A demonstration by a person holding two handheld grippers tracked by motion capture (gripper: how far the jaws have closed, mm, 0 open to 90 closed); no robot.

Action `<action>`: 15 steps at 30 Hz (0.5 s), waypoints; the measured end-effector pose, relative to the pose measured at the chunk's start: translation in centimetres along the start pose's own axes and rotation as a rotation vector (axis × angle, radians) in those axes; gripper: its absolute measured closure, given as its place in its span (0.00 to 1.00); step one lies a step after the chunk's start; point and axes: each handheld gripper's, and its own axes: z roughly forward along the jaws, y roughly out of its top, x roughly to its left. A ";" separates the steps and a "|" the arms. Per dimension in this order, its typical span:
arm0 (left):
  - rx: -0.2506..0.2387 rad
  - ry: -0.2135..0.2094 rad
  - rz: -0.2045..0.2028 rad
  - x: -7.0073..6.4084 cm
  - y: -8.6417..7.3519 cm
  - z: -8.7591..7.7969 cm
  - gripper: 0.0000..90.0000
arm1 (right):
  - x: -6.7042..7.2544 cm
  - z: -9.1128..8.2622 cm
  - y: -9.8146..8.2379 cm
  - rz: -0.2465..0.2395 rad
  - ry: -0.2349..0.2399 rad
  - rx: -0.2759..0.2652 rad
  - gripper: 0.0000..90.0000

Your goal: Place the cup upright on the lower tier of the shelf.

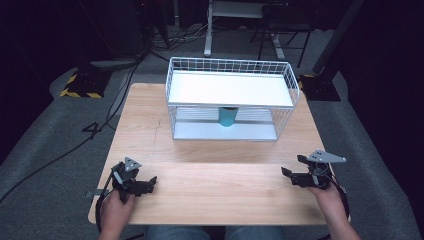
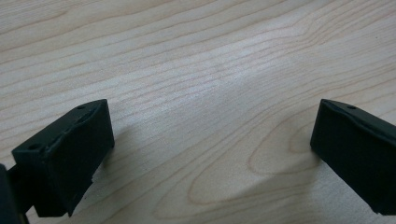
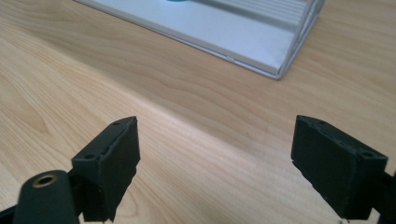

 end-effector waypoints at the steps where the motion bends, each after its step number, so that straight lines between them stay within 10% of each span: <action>1: 0.000 0.000 0.000 0.0 0.0 0.0 0.00 | -0.2 0.0 -0.6 0.007 0.005 0.001 0.18; 15: 0.000 0.003 0.005 0.0 0.0 0.0 0.00 | -0.3 1.4 -3.7 -0.003 0.018 0.073 0.18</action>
